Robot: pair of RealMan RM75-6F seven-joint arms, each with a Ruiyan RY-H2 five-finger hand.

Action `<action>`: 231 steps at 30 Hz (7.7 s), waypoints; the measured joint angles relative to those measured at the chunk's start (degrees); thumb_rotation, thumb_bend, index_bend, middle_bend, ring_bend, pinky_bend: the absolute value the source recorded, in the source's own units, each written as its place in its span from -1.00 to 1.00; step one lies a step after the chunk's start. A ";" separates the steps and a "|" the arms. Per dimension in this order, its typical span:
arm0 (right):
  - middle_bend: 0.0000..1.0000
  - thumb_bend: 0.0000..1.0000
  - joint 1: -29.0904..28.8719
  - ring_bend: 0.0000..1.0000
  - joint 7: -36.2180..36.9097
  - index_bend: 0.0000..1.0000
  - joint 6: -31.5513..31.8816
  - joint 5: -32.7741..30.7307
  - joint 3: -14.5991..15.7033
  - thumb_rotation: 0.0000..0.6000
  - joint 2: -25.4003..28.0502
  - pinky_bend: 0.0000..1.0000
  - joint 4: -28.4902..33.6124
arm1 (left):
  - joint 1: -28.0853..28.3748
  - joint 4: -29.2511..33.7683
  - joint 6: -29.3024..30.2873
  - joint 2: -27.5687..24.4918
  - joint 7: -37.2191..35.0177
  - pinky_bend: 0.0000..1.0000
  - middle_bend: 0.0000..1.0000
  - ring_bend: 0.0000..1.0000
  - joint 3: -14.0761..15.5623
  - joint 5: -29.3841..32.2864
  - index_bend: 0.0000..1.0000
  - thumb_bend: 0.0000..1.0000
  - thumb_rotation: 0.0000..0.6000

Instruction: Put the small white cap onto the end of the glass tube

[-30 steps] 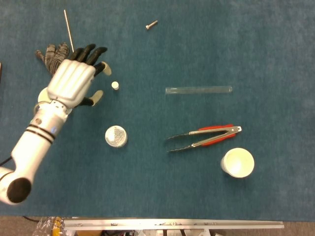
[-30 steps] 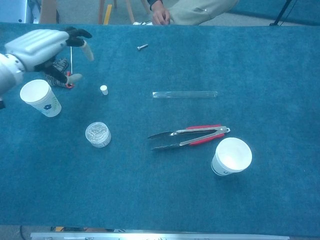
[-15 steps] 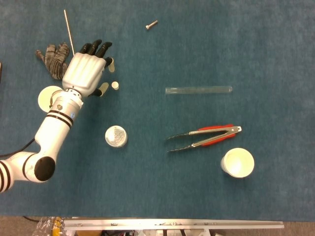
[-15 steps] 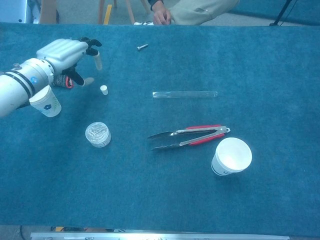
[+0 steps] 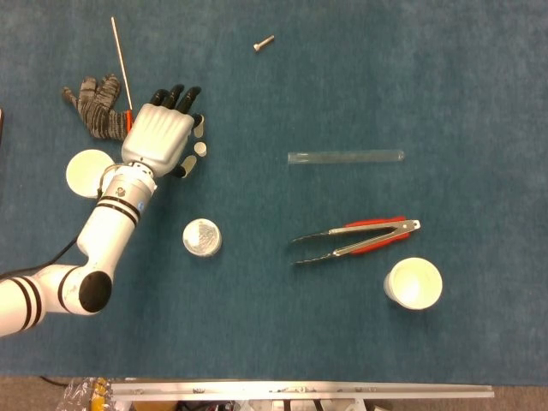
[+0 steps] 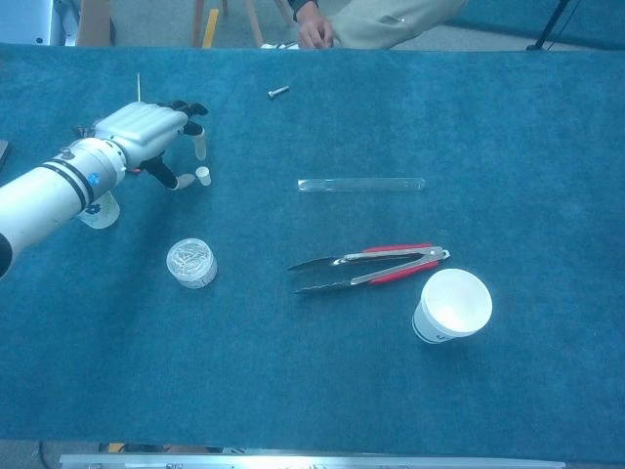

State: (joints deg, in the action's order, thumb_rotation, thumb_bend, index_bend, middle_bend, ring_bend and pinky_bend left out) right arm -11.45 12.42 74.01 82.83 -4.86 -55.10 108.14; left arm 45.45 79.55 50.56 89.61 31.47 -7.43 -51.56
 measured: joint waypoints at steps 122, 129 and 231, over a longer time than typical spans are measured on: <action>-0.64 -0.53 -39.26 -0.83 -52.63 -0.02 -17.78 -44.70 -5.95 1.00 -31.34 -0.47 -10.20 | -10.37 36.35 13.67 -25.88 -9.66 -1.00 -0.75 -1.00 1.70 -11.55 0.04 -0.35 1.00; -0.64 -0.55 -41.78 -0.83 -56.50 -0.02 -15.99 -49.19 -4.72 1.00 -36.08 -0.47 -14.73 | -10.87 36.23 13.41 -25.96 -10.67 -1.00 -0.76 -1.00 2.26 -13.75 0.04 -0.35 1.00; -0.57 -0.28 -38.41 -0.80 -21.51 0.26 -22.11 -39.73 -14.40 1.00 -38.70 -0.46 -11.61 | -2.24 41.86 2.80 -33.57 -28.51 -1.00 -0.79 -1.00 -9.29 -2.33 0.04 -0.35 1.00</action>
State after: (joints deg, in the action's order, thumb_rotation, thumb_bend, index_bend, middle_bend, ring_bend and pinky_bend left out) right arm -49.87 -9.09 51.90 43.11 -19.26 -93.80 96.53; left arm 43.21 121.40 53.36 56.04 2.96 -16.72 -53.90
